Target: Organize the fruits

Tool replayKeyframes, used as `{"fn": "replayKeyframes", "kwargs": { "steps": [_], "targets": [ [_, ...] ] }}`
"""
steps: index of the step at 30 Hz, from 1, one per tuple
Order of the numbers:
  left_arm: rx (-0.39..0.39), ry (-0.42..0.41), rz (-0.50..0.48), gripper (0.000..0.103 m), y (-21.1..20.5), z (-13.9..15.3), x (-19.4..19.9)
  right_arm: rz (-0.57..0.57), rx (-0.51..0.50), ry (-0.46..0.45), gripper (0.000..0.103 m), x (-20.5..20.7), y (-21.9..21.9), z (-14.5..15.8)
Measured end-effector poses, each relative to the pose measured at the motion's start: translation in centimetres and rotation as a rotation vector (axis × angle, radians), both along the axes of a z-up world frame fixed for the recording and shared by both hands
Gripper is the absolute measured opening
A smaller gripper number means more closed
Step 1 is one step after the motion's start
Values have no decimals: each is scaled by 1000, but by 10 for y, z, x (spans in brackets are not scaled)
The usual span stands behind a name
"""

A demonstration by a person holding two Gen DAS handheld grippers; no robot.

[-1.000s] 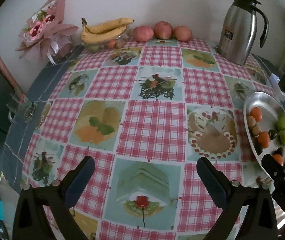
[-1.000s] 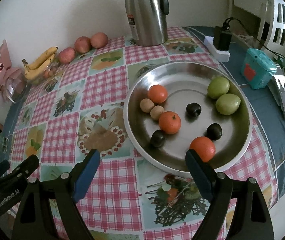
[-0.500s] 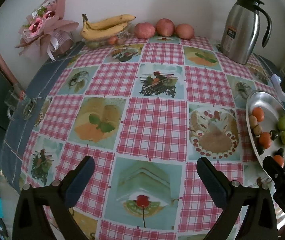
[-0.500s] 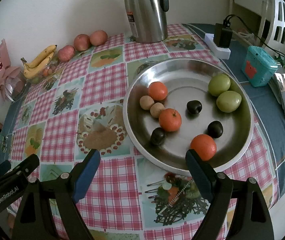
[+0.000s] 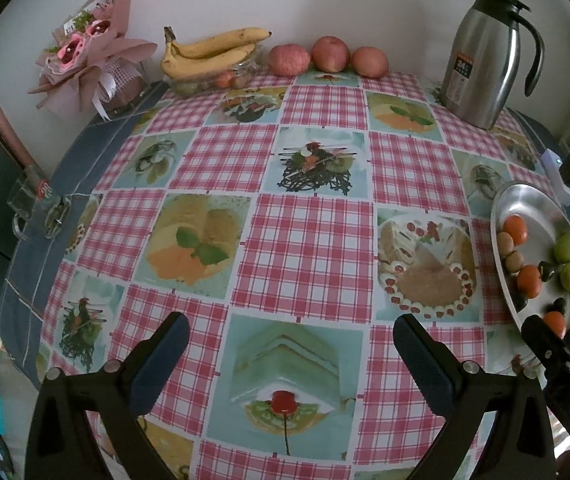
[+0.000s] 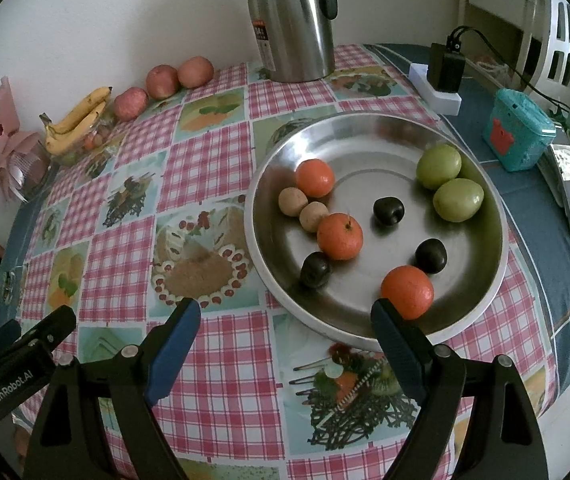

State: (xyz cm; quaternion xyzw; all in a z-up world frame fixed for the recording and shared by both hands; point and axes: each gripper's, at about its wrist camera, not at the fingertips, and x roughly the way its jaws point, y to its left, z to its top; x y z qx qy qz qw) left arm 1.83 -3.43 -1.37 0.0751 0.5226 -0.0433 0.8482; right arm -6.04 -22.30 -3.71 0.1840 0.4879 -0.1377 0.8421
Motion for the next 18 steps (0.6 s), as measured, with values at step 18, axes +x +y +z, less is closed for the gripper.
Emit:
{"fn": "replayKeyframes", "kwargs": {
  "steps": [18],
  "targets": [
    [16,-63,-34,103,-3,9,-6,-1,1,2,88,0,1,-2]
  ]
}}
